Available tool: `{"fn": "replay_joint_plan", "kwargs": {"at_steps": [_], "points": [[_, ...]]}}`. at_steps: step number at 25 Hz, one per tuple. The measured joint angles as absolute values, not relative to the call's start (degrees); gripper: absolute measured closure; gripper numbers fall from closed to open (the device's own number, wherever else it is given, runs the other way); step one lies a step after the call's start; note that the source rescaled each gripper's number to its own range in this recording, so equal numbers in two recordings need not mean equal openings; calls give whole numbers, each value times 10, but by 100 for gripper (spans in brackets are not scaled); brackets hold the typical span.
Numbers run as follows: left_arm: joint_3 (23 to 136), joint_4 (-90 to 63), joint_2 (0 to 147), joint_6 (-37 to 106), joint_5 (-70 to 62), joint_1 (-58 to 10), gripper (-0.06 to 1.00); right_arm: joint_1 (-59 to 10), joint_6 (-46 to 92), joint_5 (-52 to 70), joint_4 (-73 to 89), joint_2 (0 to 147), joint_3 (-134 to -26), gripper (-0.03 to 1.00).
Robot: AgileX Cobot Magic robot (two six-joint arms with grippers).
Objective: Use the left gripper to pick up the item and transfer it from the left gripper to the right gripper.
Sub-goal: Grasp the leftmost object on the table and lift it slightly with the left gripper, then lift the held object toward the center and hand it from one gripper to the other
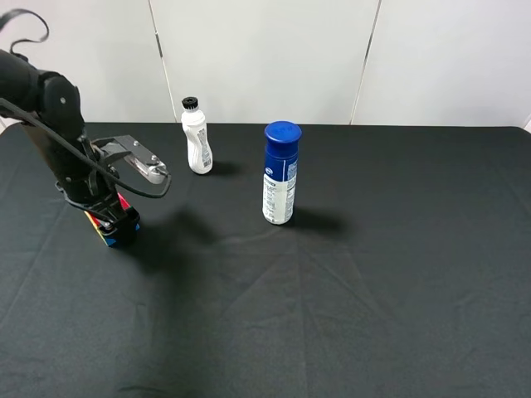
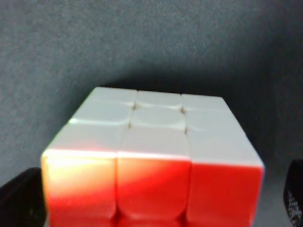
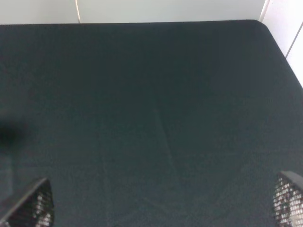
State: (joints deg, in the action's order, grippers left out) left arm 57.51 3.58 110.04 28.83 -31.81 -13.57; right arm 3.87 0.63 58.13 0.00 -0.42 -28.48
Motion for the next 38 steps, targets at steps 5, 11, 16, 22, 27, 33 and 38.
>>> {"fn": "replay_joint_plan", "kwargs": {"at_steps": [5, 11, 16, 22, 27, 33, 38], "points": [[575, 34, 1111, 291, -308, -136, 14, 39, 6, 581, 0, -4, -285, -3], [575, 34, 1111, 292, -306, -136, 94, 39, 6, 581, 0, -4, -285, -3], [575, 34, 1111, 292, -304, -136, 94, 39, 6, 581, 0, -4, -285, -3], [575, 34, 1111, 292, -303, -136, 94, 39, 6, 581, 0, -4, -285, -3], [576, 34, 1111, 292, -303, -136, 94, 39, 6, 582, 0, -4, -285, -3], [601, 34, 1094, 290, -342, -136, 94, 39, 6, 582, 0, -4, -285, -3], [602, 34, 1031, 288, -362, -136, 94, 39, 6, 582, 0, -4, -285, -3]]}}
